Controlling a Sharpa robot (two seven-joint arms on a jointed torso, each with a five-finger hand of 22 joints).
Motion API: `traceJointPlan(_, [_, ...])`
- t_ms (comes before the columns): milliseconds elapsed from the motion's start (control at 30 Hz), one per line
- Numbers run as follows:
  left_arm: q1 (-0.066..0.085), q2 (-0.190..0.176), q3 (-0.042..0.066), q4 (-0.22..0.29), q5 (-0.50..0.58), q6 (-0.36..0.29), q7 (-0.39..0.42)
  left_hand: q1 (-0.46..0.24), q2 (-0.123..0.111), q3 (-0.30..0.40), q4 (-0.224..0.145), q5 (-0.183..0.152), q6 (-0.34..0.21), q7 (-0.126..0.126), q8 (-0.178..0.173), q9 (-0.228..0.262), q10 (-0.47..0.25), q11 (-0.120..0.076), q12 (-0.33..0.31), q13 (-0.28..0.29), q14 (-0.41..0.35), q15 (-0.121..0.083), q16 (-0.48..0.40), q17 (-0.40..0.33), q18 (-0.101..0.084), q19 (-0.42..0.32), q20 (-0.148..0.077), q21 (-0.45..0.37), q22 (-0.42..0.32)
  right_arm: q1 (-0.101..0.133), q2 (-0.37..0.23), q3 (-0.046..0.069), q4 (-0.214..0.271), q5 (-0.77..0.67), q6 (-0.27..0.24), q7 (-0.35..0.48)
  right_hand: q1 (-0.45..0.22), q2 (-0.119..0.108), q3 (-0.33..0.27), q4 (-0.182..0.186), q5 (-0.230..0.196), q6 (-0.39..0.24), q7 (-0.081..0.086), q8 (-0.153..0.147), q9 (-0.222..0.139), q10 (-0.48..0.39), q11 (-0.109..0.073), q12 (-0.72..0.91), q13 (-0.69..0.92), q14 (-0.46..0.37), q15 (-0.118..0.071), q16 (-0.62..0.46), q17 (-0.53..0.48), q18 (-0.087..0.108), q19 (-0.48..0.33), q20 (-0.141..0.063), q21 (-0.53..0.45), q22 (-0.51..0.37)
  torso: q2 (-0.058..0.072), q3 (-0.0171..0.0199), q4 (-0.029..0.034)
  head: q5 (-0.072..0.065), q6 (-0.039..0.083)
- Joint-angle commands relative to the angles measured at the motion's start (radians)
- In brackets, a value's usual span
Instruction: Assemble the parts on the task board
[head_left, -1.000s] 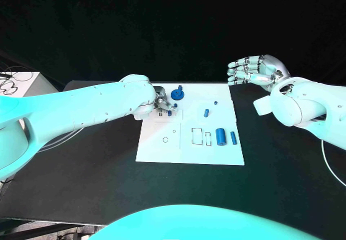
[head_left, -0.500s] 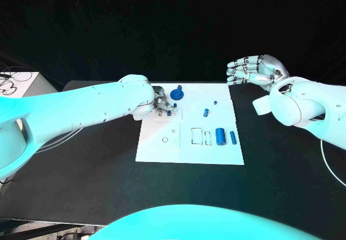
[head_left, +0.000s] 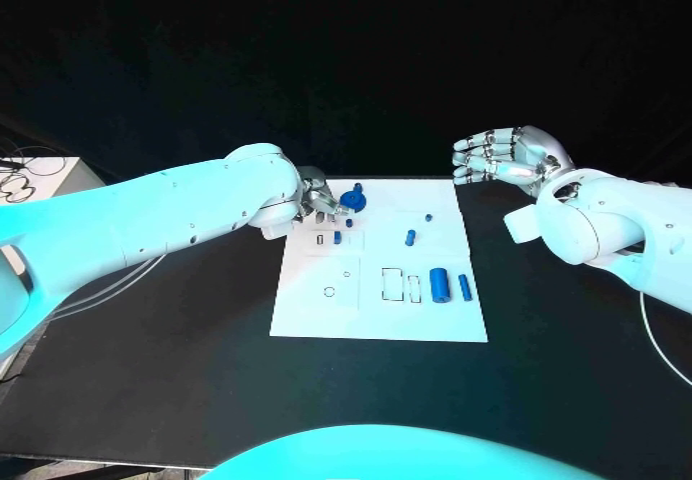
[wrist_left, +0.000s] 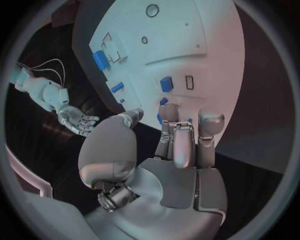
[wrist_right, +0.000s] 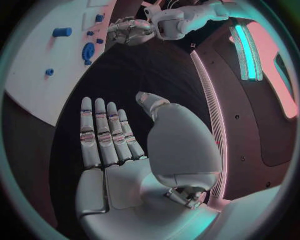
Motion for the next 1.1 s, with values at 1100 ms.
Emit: traceJointPlan(1100, [0.051, 0.196, -0.019, -0.449, -0.018, 0.14, 0.065, 0.099, 0.028, -0.046, 0.002, 0.011, -0.042, 0.049, -0.145, -0.144, -0.051, 0.045, 0.005, -0.012, 0.015, 0.04, -0.009, 0.057, 0.016, -0.021, 0.035, -0.03, -0.035, 0.0, -0.002, 0.0, -0.003, -0.003, -0.004, 0.013, -0.001, 0.003, -0.005, -0.001, 0.003, 0.006, 0.055, -0.003, -0.002, 0.003, 0.005, 0.002, -0.006, 0.003, 0.005, -0.005, -0.006, 0.007, -0.005, 0.002, 0.001, -0.007, 0.02, 0.0023, -0.0176, 0.023, 0.054])
